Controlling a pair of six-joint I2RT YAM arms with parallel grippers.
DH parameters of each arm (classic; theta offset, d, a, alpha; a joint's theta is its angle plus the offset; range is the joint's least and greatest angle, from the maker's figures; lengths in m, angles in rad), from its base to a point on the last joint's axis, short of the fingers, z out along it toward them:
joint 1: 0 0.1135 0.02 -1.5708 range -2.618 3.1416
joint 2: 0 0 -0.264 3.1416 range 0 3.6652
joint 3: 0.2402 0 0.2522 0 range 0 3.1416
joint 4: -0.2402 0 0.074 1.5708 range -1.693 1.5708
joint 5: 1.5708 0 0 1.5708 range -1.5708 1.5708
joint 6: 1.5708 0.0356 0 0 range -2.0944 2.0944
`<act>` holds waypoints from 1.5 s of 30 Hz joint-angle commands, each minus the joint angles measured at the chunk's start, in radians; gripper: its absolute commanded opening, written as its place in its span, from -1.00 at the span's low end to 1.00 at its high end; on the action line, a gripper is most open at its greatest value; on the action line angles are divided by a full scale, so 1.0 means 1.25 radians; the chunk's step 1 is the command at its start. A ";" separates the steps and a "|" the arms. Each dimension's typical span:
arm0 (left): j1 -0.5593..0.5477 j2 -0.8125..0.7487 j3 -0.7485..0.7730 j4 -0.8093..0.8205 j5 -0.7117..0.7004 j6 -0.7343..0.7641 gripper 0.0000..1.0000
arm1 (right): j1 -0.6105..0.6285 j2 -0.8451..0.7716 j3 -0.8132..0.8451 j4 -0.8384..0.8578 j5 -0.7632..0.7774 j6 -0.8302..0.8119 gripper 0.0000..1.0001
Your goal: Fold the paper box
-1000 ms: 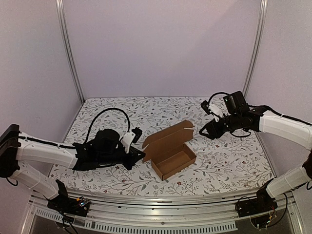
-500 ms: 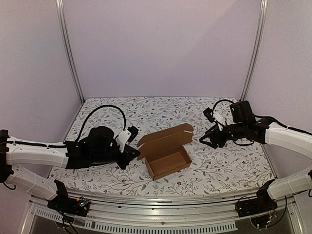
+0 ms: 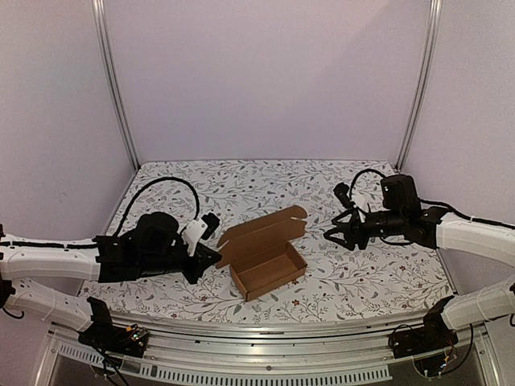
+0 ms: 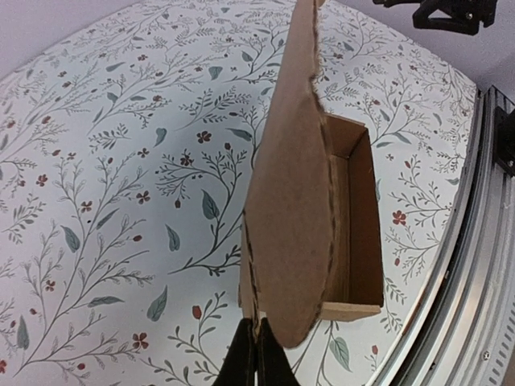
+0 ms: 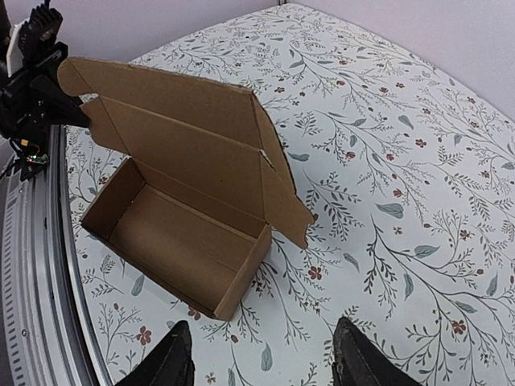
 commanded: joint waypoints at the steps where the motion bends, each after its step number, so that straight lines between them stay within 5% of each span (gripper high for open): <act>1: 0.003 -0.008 -0.013 -0.014 -0.001 0.014 -1.00 | 0.005 0.085 0.049 0.053 -0.043 -0.070 0.15; 23: 0.004 -0.006 -0.007 -0.017 0.002 0.014 -1.00 | -0.030 0.388 0.246 0.040 -0.180 -0.204 0.05; 27: 0.004 -0.006 -0.007 -0.018 -0.001 0.012 -1.00 | -0.031 0.418 0.257 0.041 -0.189 -0.202 -0.12; 38: 0.003 0.007 -0.001 -0.015 -0.011 0.003 -1.00 | -0.030 0.413 0.236 0.042 -0.188 -0.202 -0.98; 45: 0.004 0.023 0.015 -0.021 -0.043 -0.025 -1.00 | -0.011 0.362 0.188 0.061 -0.149 -0.186 -1.00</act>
